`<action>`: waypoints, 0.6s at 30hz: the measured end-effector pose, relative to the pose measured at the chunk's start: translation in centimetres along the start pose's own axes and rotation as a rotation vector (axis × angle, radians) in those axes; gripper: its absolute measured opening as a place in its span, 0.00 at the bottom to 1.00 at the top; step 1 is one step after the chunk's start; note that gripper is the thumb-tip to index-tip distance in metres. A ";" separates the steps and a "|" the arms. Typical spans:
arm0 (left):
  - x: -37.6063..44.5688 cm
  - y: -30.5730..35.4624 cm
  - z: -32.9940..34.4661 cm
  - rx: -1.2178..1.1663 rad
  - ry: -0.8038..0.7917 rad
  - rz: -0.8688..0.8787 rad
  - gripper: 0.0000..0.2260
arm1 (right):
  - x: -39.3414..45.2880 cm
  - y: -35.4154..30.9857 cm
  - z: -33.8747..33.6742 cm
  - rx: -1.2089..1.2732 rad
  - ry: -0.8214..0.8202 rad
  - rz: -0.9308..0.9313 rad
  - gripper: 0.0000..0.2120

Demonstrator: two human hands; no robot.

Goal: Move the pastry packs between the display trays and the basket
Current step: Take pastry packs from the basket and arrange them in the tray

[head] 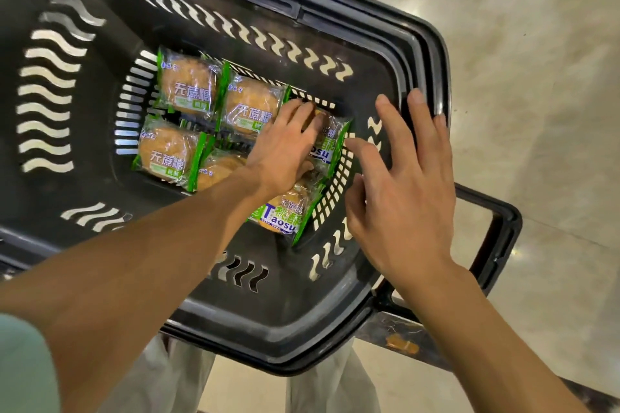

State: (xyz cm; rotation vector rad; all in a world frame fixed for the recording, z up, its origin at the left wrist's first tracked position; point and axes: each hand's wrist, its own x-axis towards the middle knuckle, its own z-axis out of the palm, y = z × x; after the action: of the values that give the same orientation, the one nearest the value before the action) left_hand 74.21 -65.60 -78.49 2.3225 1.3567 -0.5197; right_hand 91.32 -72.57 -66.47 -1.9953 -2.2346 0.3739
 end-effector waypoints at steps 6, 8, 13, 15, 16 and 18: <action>-2.2 1.0 -3.2 -0.013 0.016 0.008 0.37 | 0.0 0.1 -0.7 0.078 -0.028 -0.018 0.20; -4.7 1.0 -6.8 -0.041 0.073 0.015 0.35 | -0.1 -0.9 -2.5 0.212 -0.036 0.083 0.19; -15.6 -0.9 -19.2 -0.043 0.265 -0.069 0.24 | -0.2 -8.3 -12.4 0.392 0.008 0.158 0.19; -20.9 -2.7 -24.5 -0.114 0.354 -0.104 0.21 | 0.8 -11.7 -17.8 0.382 0.005 0.123 0.21; -23.0 -3.6 -26.7 -0.156 0.413 -0.096 0.21 | 1.2 -13.2 -20.0 0.367 0.013 0.111 0.22; -28.3 -6.1 -31.8 -0.244 0.523 -0.099 0.21 | 1.8 -17.4 -25.4 0.378 0.052 0.054 0.24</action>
State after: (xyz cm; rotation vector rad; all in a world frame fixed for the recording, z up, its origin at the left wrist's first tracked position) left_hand 59.50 -67.32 -38.07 2.2771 1.6571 0.2424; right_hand 80.81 -69.91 -37.55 -1.8426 -1.9084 0.6844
